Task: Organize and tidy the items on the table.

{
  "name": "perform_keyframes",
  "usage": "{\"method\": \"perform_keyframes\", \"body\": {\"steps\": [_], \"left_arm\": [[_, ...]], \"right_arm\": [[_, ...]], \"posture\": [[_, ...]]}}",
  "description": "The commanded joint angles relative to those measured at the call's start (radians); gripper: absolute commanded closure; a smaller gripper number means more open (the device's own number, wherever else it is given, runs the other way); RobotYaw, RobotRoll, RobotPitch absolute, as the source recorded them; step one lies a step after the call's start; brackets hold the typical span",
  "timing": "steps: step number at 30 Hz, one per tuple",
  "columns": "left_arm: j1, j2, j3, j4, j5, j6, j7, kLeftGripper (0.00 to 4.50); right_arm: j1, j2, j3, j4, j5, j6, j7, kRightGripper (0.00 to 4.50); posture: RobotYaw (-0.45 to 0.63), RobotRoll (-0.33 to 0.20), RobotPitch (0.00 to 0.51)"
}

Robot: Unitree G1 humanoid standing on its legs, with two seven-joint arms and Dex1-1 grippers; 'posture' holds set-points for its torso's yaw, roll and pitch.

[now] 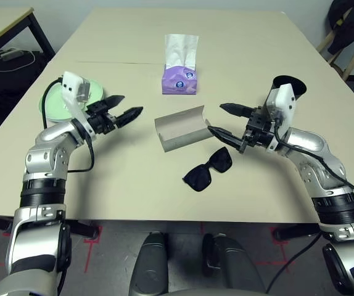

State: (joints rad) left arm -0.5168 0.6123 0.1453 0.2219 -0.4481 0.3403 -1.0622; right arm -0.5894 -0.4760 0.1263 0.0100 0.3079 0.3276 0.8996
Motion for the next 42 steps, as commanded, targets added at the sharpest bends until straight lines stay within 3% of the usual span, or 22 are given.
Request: {"method": "perform_keyframes", "body": {"steps": [1,9,14,20,31,42], "left_arm": [[0.043,0.021,-0.031,-0.039,-0.002,-0.043,-0.083,0.01],[0.132,0.025,-0.08,-0.072,0.034,-0.238,-0.212,0.01],[0.16,0.019,-0.123,-0.116,0.012,-0.269,-0.281,0.01],[0.165,0.004,-0.166,-0.135,0.016,-0.3,-0.324,0.01],[0.173,0.006,-0.189,-0.142,0.012,-0.309,-0.341,0.01],[0.176,0.002,-0.183,-0.146,0.006,-0.299,-0.322,0.01]], "right_arm": [[-0.034,-0.04,0.05,-0.023,-0.045,0.043,0.035,0.0],[-0.094,-0.144,0.155,-0.125,-0.09,0.113,0.169,0.0],[-0.145,-0.223,0.232,-0.106,-0.214,-0.054,0.263,0.0],[-0.18,-0.265,0.314,-0.164,-0.305,-0.09,0.358,0.0],[-0.273,-0.3,0.448,-0.327,-0.48,0.116,0.496,0.0],[-0.38,-0.237,0.547,-0.269,-0.62,-0.006,0.553,0.0]], "posture": [[0.23,0.0,0.133],[0.23,0.0,0.159],[0.22,0.0,0.174],[0.2,0.0,0.18],[0.19,0.0,0.184],[0.2,0.0,0.187]]}}
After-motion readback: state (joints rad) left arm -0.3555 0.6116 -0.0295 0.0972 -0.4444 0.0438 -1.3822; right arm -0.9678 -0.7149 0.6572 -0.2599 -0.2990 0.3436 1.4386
